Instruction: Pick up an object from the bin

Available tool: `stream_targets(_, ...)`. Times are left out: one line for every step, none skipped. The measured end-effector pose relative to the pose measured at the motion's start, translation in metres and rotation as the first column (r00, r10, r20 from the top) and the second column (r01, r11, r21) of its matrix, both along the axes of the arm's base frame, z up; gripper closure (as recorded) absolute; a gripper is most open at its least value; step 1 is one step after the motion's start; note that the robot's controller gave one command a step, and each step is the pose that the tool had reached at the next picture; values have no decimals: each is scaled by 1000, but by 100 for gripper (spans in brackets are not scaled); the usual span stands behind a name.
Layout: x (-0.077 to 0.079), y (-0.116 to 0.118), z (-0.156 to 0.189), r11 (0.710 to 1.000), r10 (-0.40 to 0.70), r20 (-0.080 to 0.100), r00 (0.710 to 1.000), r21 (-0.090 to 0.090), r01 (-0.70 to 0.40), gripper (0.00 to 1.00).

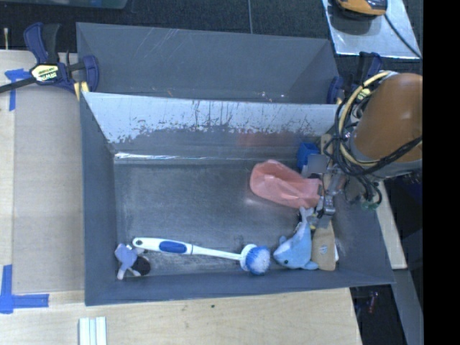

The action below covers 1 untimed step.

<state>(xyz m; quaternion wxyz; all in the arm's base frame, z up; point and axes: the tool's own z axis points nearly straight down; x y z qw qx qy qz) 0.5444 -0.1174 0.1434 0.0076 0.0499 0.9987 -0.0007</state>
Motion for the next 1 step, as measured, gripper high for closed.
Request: stream_targets(32,-10,-60,999,51,23,998,-2,-51,0)
